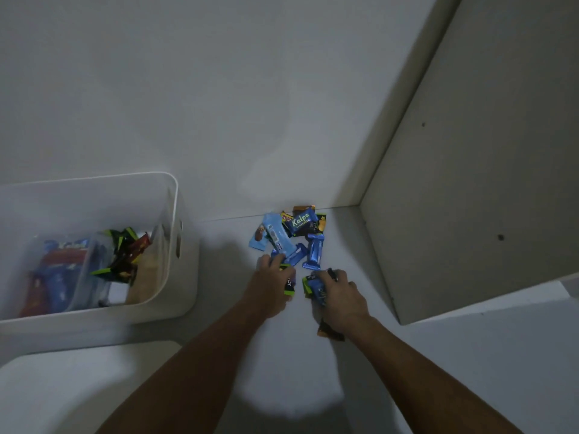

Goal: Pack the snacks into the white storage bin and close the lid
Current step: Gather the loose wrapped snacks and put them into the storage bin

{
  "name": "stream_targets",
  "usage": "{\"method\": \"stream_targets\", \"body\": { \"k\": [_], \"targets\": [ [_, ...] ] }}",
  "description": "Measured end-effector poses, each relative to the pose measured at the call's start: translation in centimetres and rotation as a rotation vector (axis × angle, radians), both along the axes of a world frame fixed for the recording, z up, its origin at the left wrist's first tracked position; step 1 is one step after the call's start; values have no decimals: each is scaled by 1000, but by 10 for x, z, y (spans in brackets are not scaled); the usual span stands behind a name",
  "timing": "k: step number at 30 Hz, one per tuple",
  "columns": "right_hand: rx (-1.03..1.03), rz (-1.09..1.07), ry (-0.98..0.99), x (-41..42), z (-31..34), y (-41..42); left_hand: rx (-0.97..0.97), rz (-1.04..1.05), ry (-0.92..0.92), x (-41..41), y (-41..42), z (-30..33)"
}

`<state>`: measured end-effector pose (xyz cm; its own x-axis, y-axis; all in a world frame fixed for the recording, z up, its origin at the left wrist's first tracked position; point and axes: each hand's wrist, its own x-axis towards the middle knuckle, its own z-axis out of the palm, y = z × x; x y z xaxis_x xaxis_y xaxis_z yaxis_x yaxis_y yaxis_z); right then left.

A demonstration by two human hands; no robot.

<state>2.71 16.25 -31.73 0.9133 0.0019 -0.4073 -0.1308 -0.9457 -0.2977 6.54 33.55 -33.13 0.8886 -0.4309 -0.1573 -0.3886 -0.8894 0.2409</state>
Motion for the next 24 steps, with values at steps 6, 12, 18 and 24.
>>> {"method": "stream_targets", "body": {
  "k": [6,12,18,24],
  "targets": [
    [65,-72,-36,-3,8,-2,-192,88,-57,-18,6,-1],
    [173,-152,-87,4,24,-4,-310,153,-62,-29,20,3],
    [288,-191,-186,19,72,6,-442,231,-36,-27,35,55],
    [518,-230,-291,34,143,37,-515,270,-50,-24,63,127]
  ]
}}
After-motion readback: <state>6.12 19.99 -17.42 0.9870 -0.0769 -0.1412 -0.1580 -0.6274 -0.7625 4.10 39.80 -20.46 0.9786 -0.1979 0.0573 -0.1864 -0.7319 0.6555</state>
